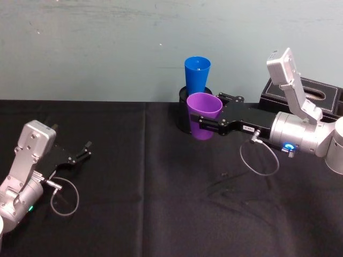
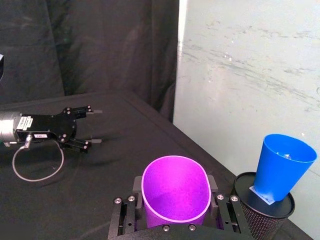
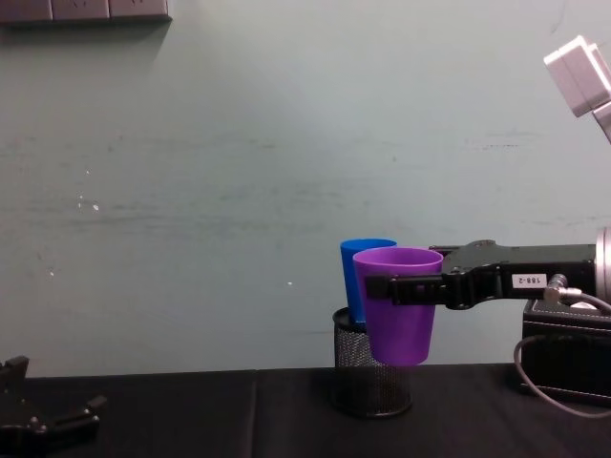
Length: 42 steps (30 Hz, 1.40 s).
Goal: Pick up one cup with a gripper and tap it against the other cup.
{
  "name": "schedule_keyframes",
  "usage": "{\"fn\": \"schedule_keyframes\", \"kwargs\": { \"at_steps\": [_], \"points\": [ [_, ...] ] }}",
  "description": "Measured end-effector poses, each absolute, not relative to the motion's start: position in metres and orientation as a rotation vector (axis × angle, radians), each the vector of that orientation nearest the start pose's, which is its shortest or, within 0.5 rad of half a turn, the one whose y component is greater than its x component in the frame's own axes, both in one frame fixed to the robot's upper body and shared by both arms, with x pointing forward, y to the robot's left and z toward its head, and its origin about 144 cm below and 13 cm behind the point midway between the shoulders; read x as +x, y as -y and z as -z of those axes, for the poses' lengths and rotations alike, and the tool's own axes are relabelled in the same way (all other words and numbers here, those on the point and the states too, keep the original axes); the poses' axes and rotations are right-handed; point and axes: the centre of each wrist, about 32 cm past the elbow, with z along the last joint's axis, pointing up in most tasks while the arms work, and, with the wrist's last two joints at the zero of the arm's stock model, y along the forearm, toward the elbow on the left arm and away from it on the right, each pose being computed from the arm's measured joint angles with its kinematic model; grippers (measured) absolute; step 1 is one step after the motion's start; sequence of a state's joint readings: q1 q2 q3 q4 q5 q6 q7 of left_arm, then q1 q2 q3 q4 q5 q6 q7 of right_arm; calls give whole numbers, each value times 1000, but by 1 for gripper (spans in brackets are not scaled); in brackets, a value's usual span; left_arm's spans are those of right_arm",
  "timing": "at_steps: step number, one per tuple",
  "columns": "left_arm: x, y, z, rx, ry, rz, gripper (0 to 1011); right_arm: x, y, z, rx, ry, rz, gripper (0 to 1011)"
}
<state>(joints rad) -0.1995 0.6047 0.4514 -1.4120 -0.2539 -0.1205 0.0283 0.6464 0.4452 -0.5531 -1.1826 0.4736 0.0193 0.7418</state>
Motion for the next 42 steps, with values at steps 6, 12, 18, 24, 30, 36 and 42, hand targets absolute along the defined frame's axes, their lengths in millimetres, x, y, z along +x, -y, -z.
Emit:
{"fn": "schedule_keyframes", "kwargs": {
  "at_steps": [6,12,18,24,30,36,42],
  "points": [
    [489,-310,-1140,305,285,-1248,1011,605,265,-1239,-148,110,553,718],
    [489,-310,-1140,305,285,-1248,1011,605,265,-1239,-148,110,553,718],
    [489,-310,-1140,305,285,-1248,1011,605,265,-1239,-148,110,553,718],
    [489,-310,-1140,304,285,-1248,1011,605,265,-1239,-148,110,553,718],
    [489,-310,-1140,305,285,-1248,1011,605,265,-1239,-148,110,553,718],
    [489,-310,-1140,305,285,-1248,1012,605,265,-1239,-148,110,553,718],
    [489,-310,-1140,304,285,-1248,1011,605,265,-1239,-148,110,553,718]
  ]
}}
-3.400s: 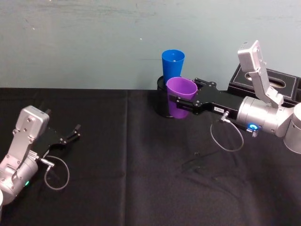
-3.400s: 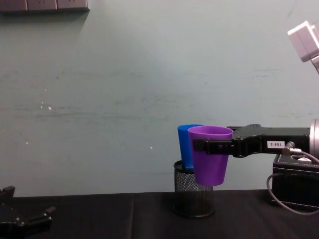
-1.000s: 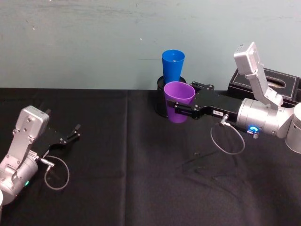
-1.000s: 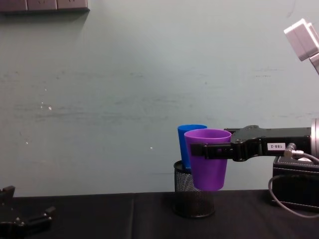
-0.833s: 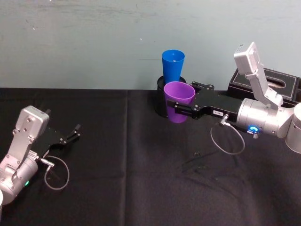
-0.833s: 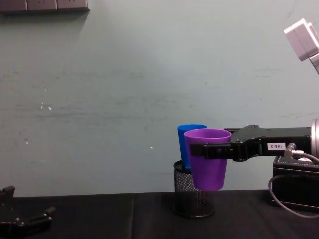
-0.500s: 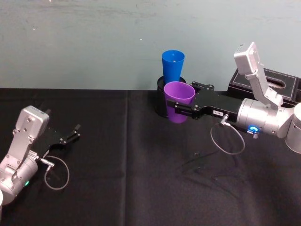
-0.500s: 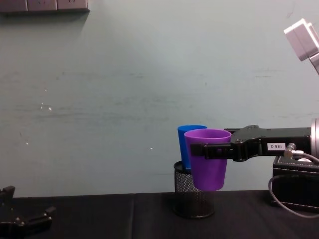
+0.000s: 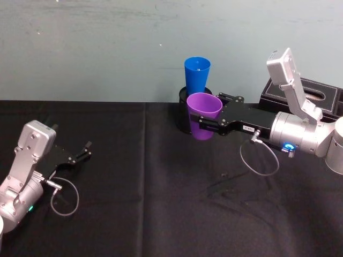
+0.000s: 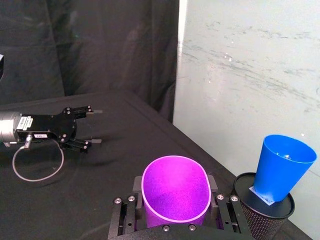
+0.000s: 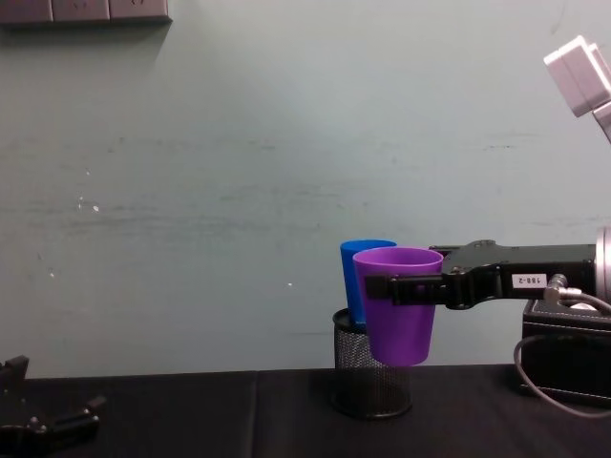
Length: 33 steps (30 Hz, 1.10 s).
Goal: Pick up one cup with a gripper and tap it against the other cup.
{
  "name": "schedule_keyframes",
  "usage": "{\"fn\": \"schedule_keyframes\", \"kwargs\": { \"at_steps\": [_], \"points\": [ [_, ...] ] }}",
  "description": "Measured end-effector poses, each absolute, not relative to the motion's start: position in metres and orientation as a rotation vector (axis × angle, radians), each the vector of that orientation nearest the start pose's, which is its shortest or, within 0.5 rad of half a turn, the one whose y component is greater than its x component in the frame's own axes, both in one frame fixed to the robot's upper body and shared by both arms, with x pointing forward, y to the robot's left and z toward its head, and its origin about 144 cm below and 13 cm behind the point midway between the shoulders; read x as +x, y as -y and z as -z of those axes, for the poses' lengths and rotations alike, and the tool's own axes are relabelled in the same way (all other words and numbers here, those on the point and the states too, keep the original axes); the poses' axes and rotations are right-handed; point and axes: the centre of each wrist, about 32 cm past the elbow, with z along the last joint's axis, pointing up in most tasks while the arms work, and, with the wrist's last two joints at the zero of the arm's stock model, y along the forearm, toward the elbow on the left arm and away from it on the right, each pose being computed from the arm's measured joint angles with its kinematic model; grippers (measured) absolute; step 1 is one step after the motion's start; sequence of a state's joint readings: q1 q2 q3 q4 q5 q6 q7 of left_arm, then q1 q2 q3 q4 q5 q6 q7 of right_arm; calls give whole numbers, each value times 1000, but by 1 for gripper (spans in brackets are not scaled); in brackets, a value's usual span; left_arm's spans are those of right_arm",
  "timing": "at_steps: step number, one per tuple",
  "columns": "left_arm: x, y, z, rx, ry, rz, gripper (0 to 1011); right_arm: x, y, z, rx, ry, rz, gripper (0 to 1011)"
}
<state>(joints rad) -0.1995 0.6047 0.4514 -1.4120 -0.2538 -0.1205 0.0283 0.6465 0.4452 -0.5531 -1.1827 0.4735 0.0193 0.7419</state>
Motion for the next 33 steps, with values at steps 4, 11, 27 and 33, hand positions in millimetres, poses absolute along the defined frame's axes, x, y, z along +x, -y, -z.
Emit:
{"fn": "schedule_keyframes", "kwargs": {
  "at_steps": [4,11,27,33],
  "points": [
    [489,-310,-1140,305,285,-1248,1011,605,265,-1239,-148,110,553,718],
    [489,-310,-1140,304,285,-1248,1011,605,265,-1239,-148,110,553,718],
    [489,-310,-1140,304,285,-1248,1012,605,265,-1239,-148,110,553,718],
    [489,-310,-1140,304,285,-1248,1012,605,265,-1239,-148,110,553,718]
  ]
}}
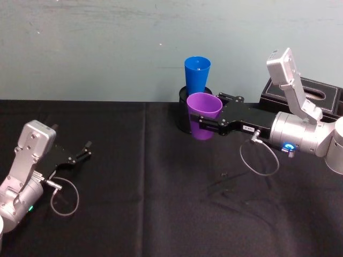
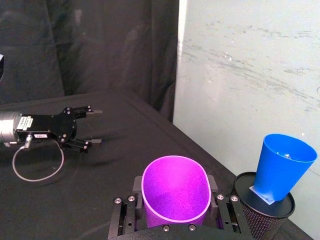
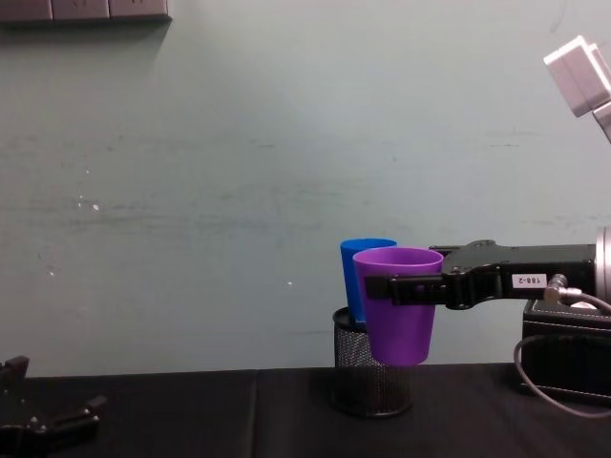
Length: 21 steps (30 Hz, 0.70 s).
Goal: Pick up one cup with a gripper and tap it against the other cup.
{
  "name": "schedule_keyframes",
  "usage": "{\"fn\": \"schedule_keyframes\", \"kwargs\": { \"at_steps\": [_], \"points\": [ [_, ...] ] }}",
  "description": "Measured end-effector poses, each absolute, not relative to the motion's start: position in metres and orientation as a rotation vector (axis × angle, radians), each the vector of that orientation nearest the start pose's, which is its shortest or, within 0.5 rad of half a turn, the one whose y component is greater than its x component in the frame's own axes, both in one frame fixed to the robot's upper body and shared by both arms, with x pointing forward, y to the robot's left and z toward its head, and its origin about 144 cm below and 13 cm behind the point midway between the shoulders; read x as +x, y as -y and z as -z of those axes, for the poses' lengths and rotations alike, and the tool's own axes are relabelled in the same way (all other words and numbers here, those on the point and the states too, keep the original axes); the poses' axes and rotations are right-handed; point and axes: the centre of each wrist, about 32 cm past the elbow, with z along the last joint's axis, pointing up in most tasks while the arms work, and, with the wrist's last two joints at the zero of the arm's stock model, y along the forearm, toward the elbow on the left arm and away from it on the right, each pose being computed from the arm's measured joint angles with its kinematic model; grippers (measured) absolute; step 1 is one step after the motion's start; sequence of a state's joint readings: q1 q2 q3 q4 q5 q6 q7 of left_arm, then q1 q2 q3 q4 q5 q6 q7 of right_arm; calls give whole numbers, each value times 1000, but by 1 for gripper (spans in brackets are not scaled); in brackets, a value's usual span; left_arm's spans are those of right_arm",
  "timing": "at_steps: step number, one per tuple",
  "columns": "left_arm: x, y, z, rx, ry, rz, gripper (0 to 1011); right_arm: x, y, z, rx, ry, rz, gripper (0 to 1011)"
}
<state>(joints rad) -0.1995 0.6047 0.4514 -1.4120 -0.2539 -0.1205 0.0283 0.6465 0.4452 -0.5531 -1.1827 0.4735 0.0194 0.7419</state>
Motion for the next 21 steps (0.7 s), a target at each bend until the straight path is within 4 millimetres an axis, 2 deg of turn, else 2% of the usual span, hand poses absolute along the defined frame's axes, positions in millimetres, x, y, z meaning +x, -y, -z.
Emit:
{"fn": "schedule_keyframes", "kwargs": {
  "at_steps": [21],
  "points": [
    [489,-310,-1140,304,285,-1248,1011,605,265,-1239,-148,110,553,718]
  ]
}}
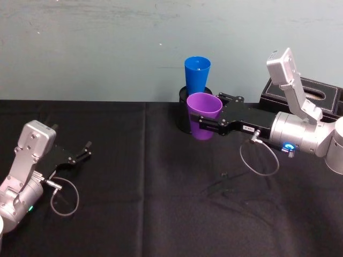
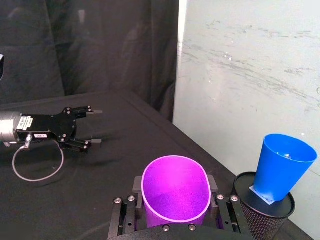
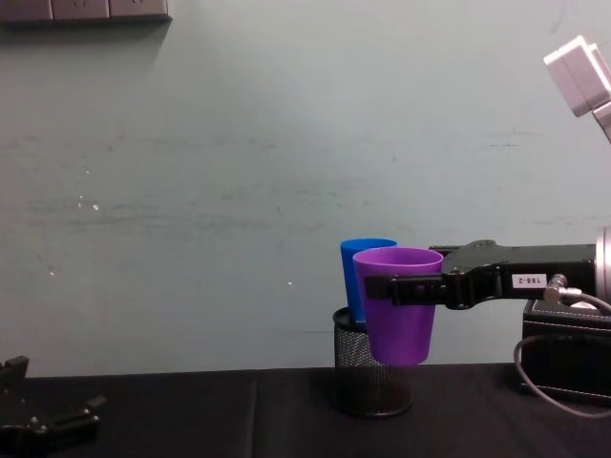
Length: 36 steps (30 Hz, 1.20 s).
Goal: Pick up one cup with a gripper and tap it against the other cup.
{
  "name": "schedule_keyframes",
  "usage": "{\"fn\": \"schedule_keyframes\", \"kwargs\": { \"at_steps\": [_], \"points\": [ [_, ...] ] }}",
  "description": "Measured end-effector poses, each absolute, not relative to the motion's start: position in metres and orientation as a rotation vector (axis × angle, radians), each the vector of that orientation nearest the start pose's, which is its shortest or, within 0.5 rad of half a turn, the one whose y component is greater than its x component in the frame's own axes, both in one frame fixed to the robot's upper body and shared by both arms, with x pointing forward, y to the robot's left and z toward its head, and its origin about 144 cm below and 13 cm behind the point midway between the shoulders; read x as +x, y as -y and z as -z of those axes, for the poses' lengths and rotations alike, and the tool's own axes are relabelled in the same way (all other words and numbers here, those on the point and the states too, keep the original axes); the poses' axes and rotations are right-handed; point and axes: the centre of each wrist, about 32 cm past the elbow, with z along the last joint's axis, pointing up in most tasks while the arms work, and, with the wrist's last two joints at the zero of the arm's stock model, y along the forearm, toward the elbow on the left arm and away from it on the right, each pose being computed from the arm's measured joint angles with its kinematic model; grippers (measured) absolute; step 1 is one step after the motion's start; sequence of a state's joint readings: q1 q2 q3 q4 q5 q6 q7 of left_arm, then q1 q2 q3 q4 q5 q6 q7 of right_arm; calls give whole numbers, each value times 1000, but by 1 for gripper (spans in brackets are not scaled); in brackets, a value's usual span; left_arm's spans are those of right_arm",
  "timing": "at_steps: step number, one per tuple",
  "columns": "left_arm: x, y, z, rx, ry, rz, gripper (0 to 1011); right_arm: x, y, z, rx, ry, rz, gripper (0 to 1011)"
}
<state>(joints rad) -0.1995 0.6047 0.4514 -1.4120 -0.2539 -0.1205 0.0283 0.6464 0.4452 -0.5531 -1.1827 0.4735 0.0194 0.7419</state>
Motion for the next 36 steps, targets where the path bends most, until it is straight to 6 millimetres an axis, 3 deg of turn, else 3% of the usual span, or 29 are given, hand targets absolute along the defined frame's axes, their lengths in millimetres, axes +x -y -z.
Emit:
{"fn": "schedule_keyframes", "kwargs": {
  "at_steps": [36],
  "points": [
    [489,-310,-1140,304,285,-1248,1011,606,262,-1247,-144,105,555,718]
  ]
}}
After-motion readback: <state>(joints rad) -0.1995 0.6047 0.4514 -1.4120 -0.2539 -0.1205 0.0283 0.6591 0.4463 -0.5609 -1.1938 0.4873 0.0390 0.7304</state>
